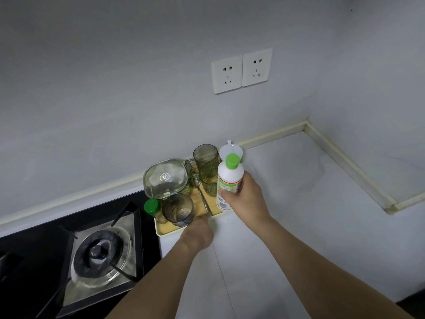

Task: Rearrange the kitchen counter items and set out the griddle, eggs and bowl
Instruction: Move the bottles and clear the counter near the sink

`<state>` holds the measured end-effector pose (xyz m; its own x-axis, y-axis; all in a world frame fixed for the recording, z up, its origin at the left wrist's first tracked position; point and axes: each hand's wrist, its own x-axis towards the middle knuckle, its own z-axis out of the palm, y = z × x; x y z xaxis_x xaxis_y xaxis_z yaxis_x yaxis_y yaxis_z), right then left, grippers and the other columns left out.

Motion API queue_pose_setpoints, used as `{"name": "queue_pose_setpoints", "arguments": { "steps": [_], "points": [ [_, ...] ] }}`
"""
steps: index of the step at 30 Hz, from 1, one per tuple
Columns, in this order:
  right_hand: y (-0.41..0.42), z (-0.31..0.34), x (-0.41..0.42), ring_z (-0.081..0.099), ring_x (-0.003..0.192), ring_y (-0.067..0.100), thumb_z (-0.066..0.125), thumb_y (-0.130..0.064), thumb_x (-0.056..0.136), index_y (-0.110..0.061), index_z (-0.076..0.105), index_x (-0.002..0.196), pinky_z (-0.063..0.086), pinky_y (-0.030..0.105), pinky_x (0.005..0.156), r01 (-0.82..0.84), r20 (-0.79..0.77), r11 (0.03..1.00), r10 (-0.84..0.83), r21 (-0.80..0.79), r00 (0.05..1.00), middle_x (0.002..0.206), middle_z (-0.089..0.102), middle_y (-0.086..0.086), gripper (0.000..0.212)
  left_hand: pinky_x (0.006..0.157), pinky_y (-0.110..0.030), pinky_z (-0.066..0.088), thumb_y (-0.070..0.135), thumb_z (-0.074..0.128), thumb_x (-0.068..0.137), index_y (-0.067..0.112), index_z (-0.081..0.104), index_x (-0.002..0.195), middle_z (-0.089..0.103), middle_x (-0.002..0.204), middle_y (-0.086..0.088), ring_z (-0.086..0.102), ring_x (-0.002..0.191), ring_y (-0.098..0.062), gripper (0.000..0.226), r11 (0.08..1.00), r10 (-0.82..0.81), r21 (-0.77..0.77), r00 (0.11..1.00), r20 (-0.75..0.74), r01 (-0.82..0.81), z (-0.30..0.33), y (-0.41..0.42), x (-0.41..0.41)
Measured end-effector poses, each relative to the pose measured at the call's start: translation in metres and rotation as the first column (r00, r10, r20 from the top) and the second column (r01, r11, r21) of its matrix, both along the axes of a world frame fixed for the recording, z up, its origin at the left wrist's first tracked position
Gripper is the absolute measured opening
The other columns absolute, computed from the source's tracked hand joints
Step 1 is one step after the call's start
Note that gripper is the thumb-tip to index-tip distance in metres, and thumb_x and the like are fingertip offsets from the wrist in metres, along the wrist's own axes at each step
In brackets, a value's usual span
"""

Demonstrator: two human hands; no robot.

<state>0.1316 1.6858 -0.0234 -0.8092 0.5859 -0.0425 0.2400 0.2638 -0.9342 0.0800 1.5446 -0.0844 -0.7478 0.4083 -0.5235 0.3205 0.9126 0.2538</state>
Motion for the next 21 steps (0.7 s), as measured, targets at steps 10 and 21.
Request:
{"name": "queue_pose_setpoints", "arguments": {
  "steps": [10,21],
  "points": [
    [-0.006,-0.009,-0.011,0.06,0.107,0.009,0.079,-0.023,0.075,-0.021,0.052,0.125,0.048,0.019,0.087,0.019,-0.073,1.0,-0.018,0.017,0.997,0.117,0.063,-0.008,0.056,0.096,-0.04,0.049,0.005,0.044,0.089,0.018,0.038,0.142,0.05,0.136,-0.012,0.054,0.121,-0.032,0.055,0.986,0.126,0.104,0.989,0.08,-0.134,0.009,0.005,-0.01],
    [-0.002,-0.026,-0.017,0.055,0.117,0.014,0.079,-0.027,0.075,-0.02,0.046,0.132,0.048,0.028,0.096,-0.011,0.017,0.995,0.01,0.094,1.0,0.127,0.058,-0.003,0.066,0.074,-0.033,0.051,0.0,0.039,0.083,0.031,0.042,0.138,0.061,0.121,-0.01,0.063,0.104,-0.035,0.063,0.941,0.131,0.306,0.988,0.076,-0.148,0.011,0.015,-0.016]
  ]
}}
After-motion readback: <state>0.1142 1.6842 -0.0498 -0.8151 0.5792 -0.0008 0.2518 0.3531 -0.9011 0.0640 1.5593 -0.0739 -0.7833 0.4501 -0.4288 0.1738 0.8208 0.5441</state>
